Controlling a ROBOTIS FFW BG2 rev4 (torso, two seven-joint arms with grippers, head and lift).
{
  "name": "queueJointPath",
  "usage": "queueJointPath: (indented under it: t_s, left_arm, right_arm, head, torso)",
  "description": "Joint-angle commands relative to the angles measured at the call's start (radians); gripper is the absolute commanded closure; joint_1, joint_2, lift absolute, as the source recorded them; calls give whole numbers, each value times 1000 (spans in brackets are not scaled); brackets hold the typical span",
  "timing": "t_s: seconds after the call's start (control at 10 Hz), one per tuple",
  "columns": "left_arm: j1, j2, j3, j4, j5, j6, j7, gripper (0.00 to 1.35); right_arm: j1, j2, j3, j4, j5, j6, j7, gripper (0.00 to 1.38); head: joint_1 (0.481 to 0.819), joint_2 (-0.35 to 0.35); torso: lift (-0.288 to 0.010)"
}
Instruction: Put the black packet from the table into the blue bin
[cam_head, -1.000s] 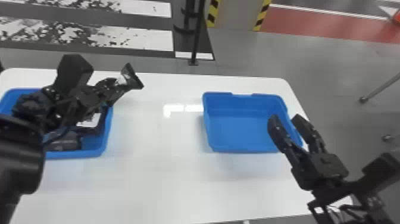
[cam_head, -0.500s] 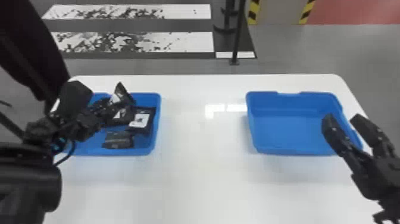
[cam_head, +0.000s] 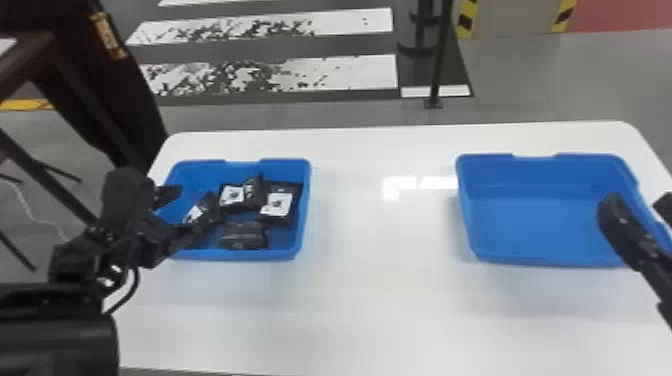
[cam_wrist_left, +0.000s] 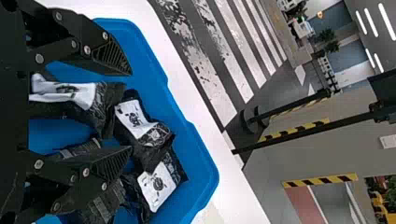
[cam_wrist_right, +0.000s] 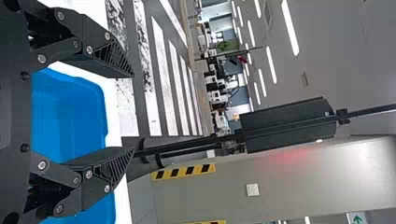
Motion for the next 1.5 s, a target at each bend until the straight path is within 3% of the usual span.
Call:
queueJointPath:
  t_s: [0.0, 0.2, 0.4, 0.6, 0.8, 1.1, 1.4]
  left_arm:
    - [84, -53, 88, -76, 80, -41, 8, 153]
    - [219, -124, 186, -181, 247, -110, 78, 154]
    - [346, -126, 160, -203, 475, -279, 202, 156]
    - [459, -124, 86, -203, 638, -453, 336, 156]
    - [518, -119, 36, -203, 706, -571, 426, 156]
    - [513, -108, 14, -203, 736, -628, 440, 156]
    - [511, -88, -10, -203, 752, -613, 445, 156]
  right_arm:
    - [2, 1, 0, -1, -3, -2, 0, 510]
    - [7, 1, 0, -3, -7, 0, 0, 510]
    - [12, 1, 0, -8, -11, 0, 0, 510]
    - [17, 1, 0, -11, -13, 0, 0, 510]
    - [27, 1, -2, -18, -17, 0, 0, 510]
    - [34, 1, -2, -23, -19, 0, 0, 510]
    - [34, 1, -2, -23, -17, 0, 0, 510]
  head:
    - [695, 138]
    - [695, 170]
    - [695, 200]
    - [695, 175]
    - [695, 159]
    - [695, 146]
    - [695, 128]
  torso:
    - [-110]
    - [-110]
    - [-110]
    - [-110]
    - [-110]
    - [-110]
    - [-110]
